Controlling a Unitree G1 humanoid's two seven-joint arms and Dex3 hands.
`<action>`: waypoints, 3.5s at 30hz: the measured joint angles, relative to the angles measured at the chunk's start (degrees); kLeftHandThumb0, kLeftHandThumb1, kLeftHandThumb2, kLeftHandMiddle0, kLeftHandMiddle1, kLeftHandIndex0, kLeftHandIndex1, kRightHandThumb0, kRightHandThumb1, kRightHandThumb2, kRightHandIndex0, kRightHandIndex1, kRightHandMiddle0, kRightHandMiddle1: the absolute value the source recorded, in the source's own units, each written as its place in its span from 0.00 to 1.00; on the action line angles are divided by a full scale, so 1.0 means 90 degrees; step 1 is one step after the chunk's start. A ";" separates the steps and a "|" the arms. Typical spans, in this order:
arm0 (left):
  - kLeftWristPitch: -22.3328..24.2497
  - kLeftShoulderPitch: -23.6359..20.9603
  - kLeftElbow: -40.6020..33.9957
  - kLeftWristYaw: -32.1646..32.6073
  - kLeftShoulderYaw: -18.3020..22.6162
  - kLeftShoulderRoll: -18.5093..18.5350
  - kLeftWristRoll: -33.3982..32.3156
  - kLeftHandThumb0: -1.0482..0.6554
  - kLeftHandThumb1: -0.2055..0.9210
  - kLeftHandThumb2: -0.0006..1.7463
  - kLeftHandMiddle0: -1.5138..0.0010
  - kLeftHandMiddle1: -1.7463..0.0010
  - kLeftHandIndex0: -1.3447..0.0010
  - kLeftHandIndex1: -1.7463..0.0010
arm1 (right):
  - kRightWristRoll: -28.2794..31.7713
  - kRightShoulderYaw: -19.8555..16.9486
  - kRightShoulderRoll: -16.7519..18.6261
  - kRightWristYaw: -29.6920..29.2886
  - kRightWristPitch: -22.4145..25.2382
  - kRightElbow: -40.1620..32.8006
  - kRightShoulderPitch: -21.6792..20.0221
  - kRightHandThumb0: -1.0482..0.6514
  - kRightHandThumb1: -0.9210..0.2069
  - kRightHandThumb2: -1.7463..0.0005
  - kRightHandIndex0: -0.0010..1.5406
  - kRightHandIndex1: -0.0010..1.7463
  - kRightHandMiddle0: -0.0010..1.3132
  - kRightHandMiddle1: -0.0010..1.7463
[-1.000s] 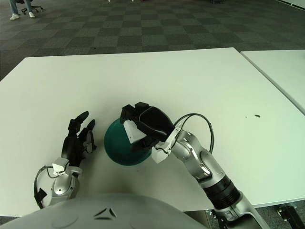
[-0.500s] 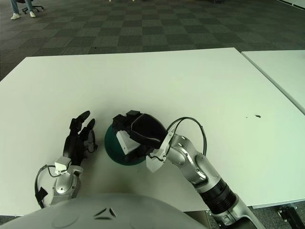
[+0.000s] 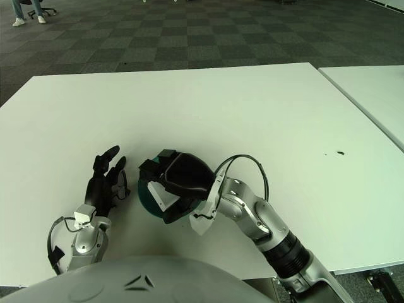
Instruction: Put the charger into the plate.
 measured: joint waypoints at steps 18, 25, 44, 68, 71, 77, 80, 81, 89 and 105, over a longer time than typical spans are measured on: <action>0.0005 0.0009 -0.0057 0.0075 -0.0085 0.0019 0.0065 0.10 1.00 0.54 0.74 1.00 0.99 0.56 | -0.0564 0.0026 0.0323 -0.0177 0.0136 0.0503 -0.0387 0.37 0.33 0.42 0.56 1.00 0.33 1.00; 0.0162 0.0005 -0.0174 -0.0482 -0.0126 0.0178 -0.0336 0.10 1.00 0.51 0.84 1.00 1.00 0.70 | -0.0737 0.0024 0.0314 -0.0534 -0.0090 0.0911 -0.0531 0.32 0.01 0.67 0.24 0.79 0.12 0.91; 0.0249 -0.0047 -0.0193 -0.0678 -0.0097 0.0300 -0.0479 0.11 1.00 0.52 0.85 0.99 1.00 0.72 | -0.1110 -0.0029 0.0058 -0.0589 -0.0162 0.0919 -0.0766 0.14 0.00 0.47 0.31 0.16 0.00 0.47; 0.0542 0.0023 -0.0354 -0.0443 -0.0080 0.0123 -0.0370 0.10 1.00 0.51 0.84 1.00 1.00 0.68 | -0.0312 -0.0306 -0.0001 0.0187 0.0406 0.0677 -0.0575 0.06 0.00 0.43 0.22 0.01 0.00 0.34; 0.0533 0.0054 -0.0372 -0.0362 -0.0107 0.0083 -0.0323 0.10 1.00 0.51 0.83 0.99 1.00 0.64 | 0.0198 -0.0478 0.0013 0.0318 0.0570 0.0710 -0.0424 0.04 0.00 0.43 0.21 0.01 0.00 0.32; 0.0310 0.0095 -0.0324 -0.0250 -0.0126 0.0027 -0.0227 0.10 1.00 0.51 0.79 0.99 1.00 0.57 | 0.1247 -0.1073 0.0005 0.0483 0.1077 0.0986 -0.0164 0.02 0.00 0.46 0.20 0.00 0.00 0.30; 0.0164 0.0126 -0.0269 -0.0238 -0.0118 -0.0012 -0.0243 0.10 1.00 0.51 0.77 0.98 0.99 0.55 | 0.1729 -0.1466 0.0102 0.0504 0.1603 0.0890 0.0138 0.02 0.00 0.48 0.20 0.00 0.00 0.31; 0.0120 0.0131 -0.0248 -0.0235 -0.0114 -0.0019 -0.0255 0.11 1.00 0.51 0.76 0.98 0.99 0.55 | 0.1849 -0.1565 0.0145 0.0497 0.1793 0.0825 0.0244 0.04 0.00 0.46 0.18 0.00 0.00 0.27; -0.0006 0.0153 -0.0157 -0.0236 -0.0089 -0.0033 -0.0325 0.10 1.00 0.52 0.69 0.95 0.96 0.53 | 0.2446 -0.2115 0.1042 -0.0182 0.3071 0.0239 0.1116 0.06 0.00 0.52 0.22 0.01 0.00 0.35; -0.0065 0.0248 -0.0165 -0.0282 -0.0091 0.0014 -0.0473 0.12 1.00 0.54 0.66 0.95 0.96 0.53 | 0.3998 -0.3224 0.1622 -0.0762 0.2999 0.0933 0.1972 0.11 0.00 0.54 0.27 0.01 0.01 0.44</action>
